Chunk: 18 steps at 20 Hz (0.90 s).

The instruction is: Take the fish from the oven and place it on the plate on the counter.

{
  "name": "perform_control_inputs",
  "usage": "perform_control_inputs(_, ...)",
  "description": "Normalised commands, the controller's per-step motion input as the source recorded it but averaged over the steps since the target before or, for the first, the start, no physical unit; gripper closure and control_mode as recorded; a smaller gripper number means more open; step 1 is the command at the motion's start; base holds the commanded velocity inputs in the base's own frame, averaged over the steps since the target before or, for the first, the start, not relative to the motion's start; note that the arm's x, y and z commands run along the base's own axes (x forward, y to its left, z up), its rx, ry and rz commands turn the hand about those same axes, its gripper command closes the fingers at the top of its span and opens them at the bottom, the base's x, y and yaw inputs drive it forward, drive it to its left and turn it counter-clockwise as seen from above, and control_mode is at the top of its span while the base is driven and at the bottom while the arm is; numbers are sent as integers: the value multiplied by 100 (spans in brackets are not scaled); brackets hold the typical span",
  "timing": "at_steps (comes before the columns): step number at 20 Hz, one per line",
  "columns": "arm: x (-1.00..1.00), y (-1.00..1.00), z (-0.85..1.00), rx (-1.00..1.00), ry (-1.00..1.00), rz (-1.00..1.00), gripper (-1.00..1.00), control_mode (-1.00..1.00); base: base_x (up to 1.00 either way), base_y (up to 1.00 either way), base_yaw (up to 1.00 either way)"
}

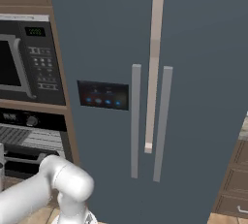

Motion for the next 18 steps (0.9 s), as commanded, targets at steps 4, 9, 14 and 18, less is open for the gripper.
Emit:
perform_control_inputs(4,-71,4,-50,0,0,0,100,-100,0,0,0)
perform_control_inputs(9,-66,6,-56,0,0,1,100,-100,0,0,0)
perform_control_inputs(14,-59,6,-67,0,0,1,100,-100,0,0,0)
perform_control_inputs(18,-46,11,-76,0,6,1,100,-100,0,0,0)
